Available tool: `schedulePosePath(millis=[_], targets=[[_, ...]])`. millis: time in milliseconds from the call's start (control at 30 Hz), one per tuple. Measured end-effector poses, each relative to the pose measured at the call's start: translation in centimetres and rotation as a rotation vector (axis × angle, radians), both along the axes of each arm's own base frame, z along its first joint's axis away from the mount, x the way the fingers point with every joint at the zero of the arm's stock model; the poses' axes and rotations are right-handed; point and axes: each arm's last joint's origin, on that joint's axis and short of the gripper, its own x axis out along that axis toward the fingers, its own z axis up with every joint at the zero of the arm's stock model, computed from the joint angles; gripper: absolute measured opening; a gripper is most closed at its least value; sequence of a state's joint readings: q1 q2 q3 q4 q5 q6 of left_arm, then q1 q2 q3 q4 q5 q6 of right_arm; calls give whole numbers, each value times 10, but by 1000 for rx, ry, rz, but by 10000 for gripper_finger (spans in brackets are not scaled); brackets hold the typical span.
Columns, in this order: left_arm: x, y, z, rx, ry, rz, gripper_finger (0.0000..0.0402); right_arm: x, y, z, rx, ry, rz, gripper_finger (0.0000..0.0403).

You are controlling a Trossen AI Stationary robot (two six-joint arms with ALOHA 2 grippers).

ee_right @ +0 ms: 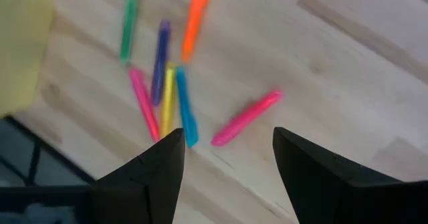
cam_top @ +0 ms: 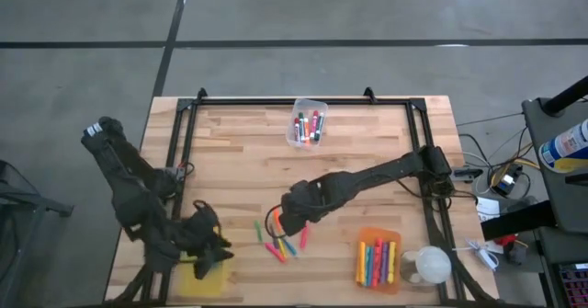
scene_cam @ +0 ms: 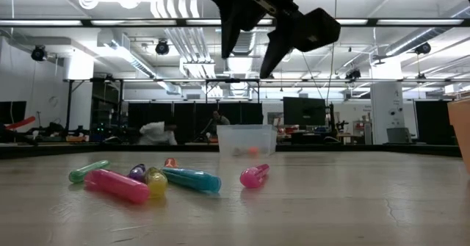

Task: Pick & Place Markers
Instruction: Put the right pink highlighter into the yellow bin

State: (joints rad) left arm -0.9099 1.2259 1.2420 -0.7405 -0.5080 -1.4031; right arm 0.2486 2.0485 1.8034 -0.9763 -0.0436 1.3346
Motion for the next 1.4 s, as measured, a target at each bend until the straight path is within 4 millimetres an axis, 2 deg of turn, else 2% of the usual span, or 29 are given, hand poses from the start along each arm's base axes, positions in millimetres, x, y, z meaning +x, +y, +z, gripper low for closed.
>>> schedulePosePath(millis=[233,400,567,767,1033,1167,1400], targets=[[-19,-2,63,206,-365,-99,169,-4,17,-20,24,-4,-180,221],[-29,-7,85,271,-525,-151,169,-9,20,-37,10,11,-273,221],[-32,-6,88,272,-551,-162,169,-9,23,-62,46,78,-279,221],[-33,-6,87,274,-546,-177,169,-4,24,-68,54,81,-291,221],[-34,-5,88,279,-546,-186,169,3,28,-93,100,121,-315,221],[-36,-3,89,274,-550,-190,169,9,32,-97,122,126,-305,221],[-38,-1,90,286,-556,-199,169,21,38,-106,115,160,-278,198]])
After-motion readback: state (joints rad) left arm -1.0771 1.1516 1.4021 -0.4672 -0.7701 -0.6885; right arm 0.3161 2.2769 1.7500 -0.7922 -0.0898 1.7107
